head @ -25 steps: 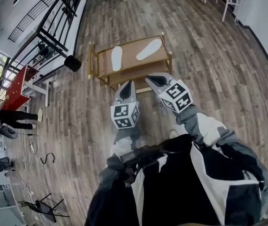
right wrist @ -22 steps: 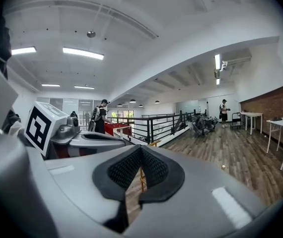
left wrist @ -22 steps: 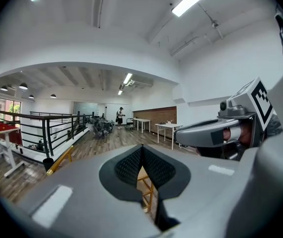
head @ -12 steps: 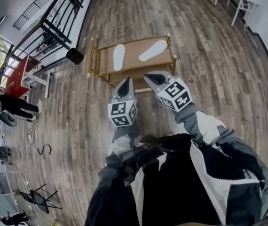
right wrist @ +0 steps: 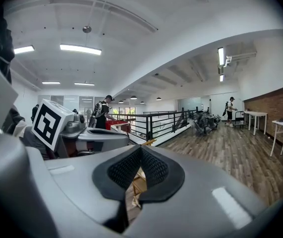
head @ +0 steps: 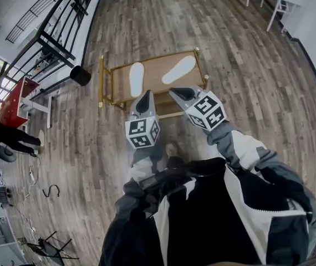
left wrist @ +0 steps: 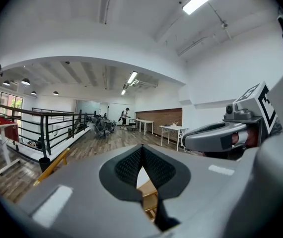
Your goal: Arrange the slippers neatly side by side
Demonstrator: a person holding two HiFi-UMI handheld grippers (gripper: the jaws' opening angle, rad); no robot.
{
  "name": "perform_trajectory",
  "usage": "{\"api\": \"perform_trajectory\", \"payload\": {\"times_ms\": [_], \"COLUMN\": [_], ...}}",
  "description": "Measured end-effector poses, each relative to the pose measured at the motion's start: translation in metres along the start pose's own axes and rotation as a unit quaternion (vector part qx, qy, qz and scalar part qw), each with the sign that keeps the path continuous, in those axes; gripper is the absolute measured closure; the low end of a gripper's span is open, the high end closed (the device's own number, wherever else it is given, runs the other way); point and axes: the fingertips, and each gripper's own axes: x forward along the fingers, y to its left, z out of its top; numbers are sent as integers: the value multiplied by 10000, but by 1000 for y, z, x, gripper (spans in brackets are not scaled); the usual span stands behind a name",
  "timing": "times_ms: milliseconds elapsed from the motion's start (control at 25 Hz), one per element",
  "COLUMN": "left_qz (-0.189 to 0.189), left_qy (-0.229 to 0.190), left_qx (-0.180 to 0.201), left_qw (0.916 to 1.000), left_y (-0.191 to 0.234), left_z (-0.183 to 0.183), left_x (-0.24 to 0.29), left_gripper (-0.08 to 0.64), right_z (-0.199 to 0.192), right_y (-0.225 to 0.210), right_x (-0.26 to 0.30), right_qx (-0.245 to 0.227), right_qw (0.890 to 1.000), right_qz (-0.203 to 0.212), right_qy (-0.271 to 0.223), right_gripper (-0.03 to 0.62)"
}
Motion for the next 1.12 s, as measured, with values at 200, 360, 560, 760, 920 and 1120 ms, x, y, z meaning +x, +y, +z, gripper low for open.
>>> {"api": "perform_trajectory", "payload": {"times_ms": [200, 360, 560, 760, 920, 1120], "left_qz": [-243, -472, -750, -824, -813, -749], "left_qy": [-41, -23, 66, 106, 151, 133], "left_qx": [85, 159, 265, 167, 41, 12], "left_qw": [9997, 9988, 9968, 9964, 9966, 9971], "left_y": [42, 79, 120, 156, 164, 159], "left_z": [18, 30, 29, 24, 16, 22], "left_x": [46, 80, 116, 143, 160, 184], "left_gripper": [557, 557, 557, 558, 557, 557], "right_z": [24, 34, 38, 39, 32, 32], "right_y": [-39, -61, -79, -96, -111, -142], "right_x": [43, 82, 132, 167, 178, 185], "right_qx": [-17, 121, 195, 247, 270, 338], "right_qw": [9994, 9982, 9967, 9954, 9951, 9963], "right_qz": [-339, -590, -793, -929, -940, -777], "right_qy": [-65, -67, -45, 37, 159, 132], "right_gripper": [588, 588, 588, 588, 588, 588]}}
